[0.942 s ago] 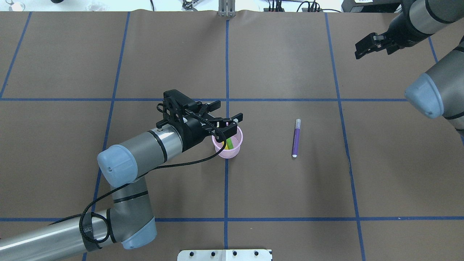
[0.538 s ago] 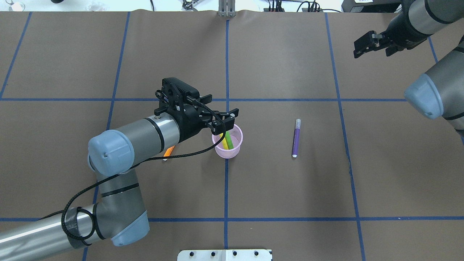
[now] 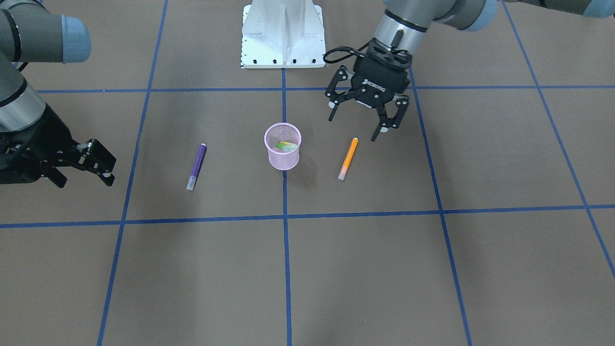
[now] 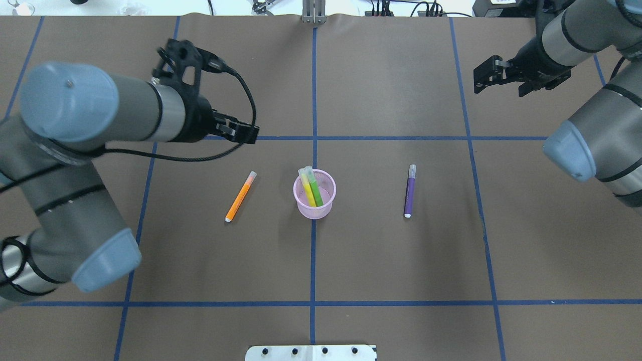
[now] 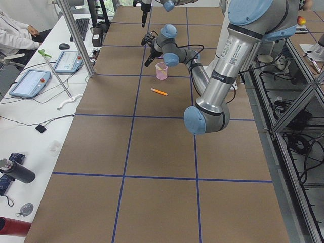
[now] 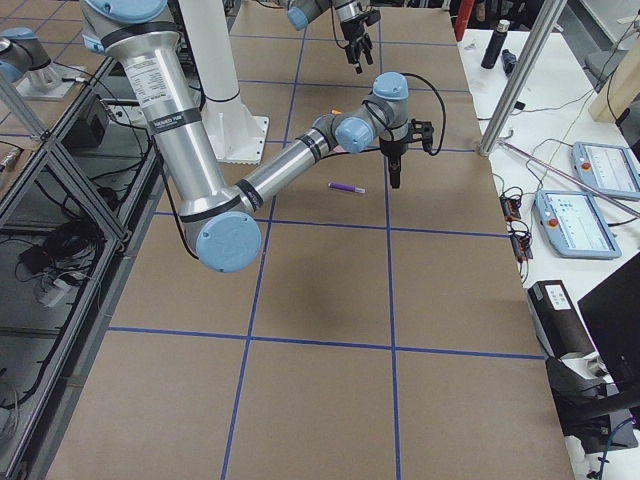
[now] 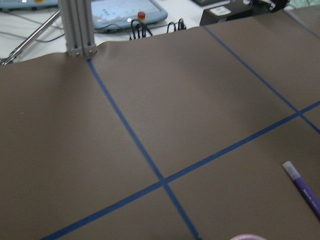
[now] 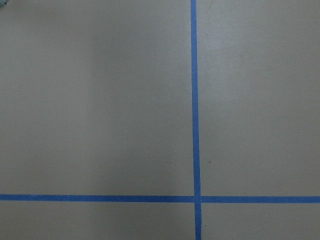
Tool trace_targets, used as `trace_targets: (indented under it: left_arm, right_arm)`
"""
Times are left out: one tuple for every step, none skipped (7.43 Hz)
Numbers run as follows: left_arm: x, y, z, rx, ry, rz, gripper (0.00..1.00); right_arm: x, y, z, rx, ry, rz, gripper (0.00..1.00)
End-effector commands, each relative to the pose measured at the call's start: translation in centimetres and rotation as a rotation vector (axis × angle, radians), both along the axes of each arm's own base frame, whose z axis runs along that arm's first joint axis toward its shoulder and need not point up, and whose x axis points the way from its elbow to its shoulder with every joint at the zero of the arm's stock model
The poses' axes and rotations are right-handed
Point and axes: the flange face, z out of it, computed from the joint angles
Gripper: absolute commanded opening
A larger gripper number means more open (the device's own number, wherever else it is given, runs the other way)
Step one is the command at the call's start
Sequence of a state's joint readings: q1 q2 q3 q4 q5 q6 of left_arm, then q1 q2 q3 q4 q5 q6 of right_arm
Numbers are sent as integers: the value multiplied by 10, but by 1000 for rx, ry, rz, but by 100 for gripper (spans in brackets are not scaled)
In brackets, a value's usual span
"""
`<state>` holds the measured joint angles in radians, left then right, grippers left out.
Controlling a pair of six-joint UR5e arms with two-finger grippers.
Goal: Collect pens into pen holder
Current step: 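Grasp the purple marker with the right gripper while the left arm withdraws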
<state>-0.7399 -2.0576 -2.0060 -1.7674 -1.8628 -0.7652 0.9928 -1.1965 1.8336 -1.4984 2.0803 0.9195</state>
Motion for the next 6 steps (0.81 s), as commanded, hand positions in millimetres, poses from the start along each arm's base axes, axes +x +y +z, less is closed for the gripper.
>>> trace_targets:
  left_arm:
    - [-83,-35,20,-124,-116,111,99]
    - [-104,-46,29,-124,-178,121,99]
    - [-112,-47,30,-85,-196,136,99]
    - [-115,-47,26,-76,-192,134,99]
    - [-117,-44,21,-64,-186,133,99]
    - [-117,-42,17,-55,-182,132,99]
  right_arm:
    - [-71,32,1,-57,38,55,100]
    - [-103,51,3,-85,51,85,99]
    - [-135,70,2,-98,59,112,98]
    - [-164,90,6,-81,82,105,98]
    - [-187,101,14,-61,117,92,95]
    - [-197,104,25,-69,138,87,86]
